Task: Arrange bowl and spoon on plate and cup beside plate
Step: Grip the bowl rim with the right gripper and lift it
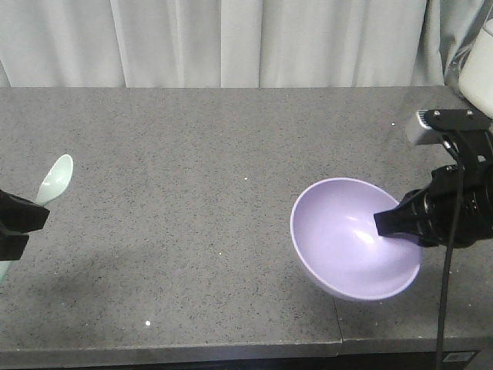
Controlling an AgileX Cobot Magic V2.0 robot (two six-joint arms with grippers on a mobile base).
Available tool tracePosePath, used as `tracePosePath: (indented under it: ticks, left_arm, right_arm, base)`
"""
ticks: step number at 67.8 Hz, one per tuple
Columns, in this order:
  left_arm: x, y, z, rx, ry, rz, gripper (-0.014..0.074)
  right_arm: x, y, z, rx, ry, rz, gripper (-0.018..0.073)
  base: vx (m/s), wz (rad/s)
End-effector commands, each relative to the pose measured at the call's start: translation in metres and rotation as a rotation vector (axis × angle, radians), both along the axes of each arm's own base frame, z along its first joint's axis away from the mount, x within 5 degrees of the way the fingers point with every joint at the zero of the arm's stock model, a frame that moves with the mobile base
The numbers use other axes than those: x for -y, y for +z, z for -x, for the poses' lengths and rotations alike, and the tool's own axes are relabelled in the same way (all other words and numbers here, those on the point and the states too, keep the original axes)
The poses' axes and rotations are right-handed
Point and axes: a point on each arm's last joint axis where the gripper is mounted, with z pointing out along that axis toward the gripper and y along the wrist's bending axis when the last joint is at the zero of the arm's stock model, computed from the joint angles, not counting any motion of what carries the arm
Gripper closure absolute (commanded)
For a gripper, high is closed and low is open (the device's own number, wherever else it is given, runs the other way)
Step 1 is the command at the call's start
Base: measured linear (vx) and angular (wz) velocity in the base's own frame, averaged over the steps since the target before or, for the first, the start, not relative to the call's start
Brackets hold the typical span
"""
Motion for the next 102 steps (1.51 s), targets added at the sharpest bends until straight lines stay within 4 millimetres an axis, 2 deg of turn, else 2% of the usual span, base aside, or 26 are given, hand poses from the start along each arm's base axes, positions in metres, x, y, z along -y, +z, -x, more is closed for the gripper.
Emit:
tracePosePath:
  ticks: [1, 9, 21, 102]
  left_arm:
    - [0.002, 0.014, 0.001, 0.081, 0.010, 0.038, 0.0531]
    - [0.002, 0.014, 0.001, 0.081, 0.010, 0.038, 0.0531]
    - [0.002, 0.014, 0.001, 0.082, 0.011, 0.038, 0.0531]
    - [0.002, 0.014, 0.001, 0.082, 0.011, 0.038, 0.0531]
  right_arm:
    - [-0.007, 0.017, 0.021, 0.073, 0.025, -0.052, 0.0561]
    - [-0.012, 0.010, 0.040, 0.049, 0.058, -0.070, 0.0561]
    - [-0.009, 0.006, 0.051, 0.042, 0.059, -0.066, 0.0561]
    - [-0.009, 0.006, 0.052, 0.043, 0.062, -0.067, 0.0560]
  base:
    - [0.00, 0.00]
    - [0.00, 0.00]
    - [0.00, 0.00]
    - [0.00, 0.00]
